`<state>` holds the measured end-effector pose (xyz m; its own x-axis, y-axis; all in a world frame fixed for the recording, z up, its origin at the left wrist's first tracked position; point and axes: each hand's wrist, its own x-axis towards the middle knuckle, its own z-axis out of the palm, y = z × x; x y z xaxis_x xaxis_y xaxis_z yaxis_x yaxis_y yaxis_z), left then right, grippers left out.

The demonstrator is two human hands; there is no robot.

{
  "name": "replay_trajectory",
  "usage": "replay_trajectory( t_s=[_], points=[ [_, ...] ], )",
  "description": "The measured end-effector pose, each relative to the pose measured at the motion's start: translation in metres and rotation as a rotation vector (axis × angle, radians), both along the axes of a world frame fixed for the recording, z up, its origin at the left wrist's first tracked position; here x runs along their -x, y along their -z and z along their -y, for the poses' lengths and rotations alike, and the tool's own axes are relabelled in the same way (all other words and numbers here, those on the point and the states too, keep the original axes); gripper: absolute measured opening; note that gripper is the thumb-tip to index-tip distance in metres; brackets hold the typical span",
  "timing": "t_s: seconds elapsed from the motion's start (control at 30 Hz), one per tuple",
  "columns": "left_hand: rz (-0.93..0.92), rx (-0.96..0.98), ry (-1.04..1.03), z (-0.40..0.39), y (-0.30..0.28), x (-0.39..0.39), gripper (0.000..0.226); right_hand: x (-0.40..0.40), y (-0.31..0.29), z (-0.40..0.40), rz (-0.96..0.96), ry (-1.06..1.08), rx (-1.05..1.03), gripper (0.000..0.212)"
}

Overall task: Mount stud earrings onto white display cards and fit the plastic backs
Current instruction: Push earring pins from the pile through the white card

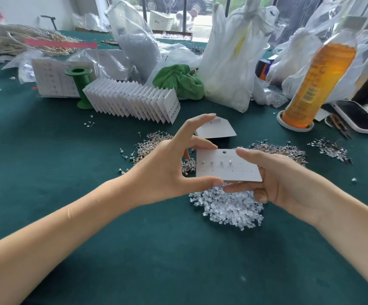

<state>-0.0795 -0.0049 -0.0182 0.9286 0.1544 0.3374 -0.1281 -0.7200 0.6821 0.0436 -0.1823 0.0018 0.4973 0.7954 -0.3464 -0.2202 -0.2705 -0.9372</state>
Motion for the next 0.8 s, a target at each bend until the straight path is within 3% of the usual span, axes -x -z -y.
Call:
replay_trajectory(
  t_s=[0.07,0.2,0.37,0.63,0.8],
  points=[
    [-0.006,-0.018,0.0,0.003,0.001,0.0,0.094,0.003,0.0,0.0,-0.032,0.003,-0.021,0.018],
    [-0.013,-0.066,-0.013,0.007,0.004,0.002,0.094,0.006,0.005,-0.002,-0.054,0.021,-0.015,0.045],
    [0.003,-0.112,-0.027,0.01,0.005,0.002,0.095,0.006,0.008,-0.002,-0.046,0.026,0.008,0.021],
    [0.07,-0.149,-0.01,0.014,0.004,0.004,0.094,0.007,0.011,-0.005,0.042,0.065,0.036,0.05],
    [0.128,-0.194,0.016,0.014,0.004,0.005,0.091,0.008,0.012,-0.004,0.03,0.092,-0.003,0.04]
  ],
)
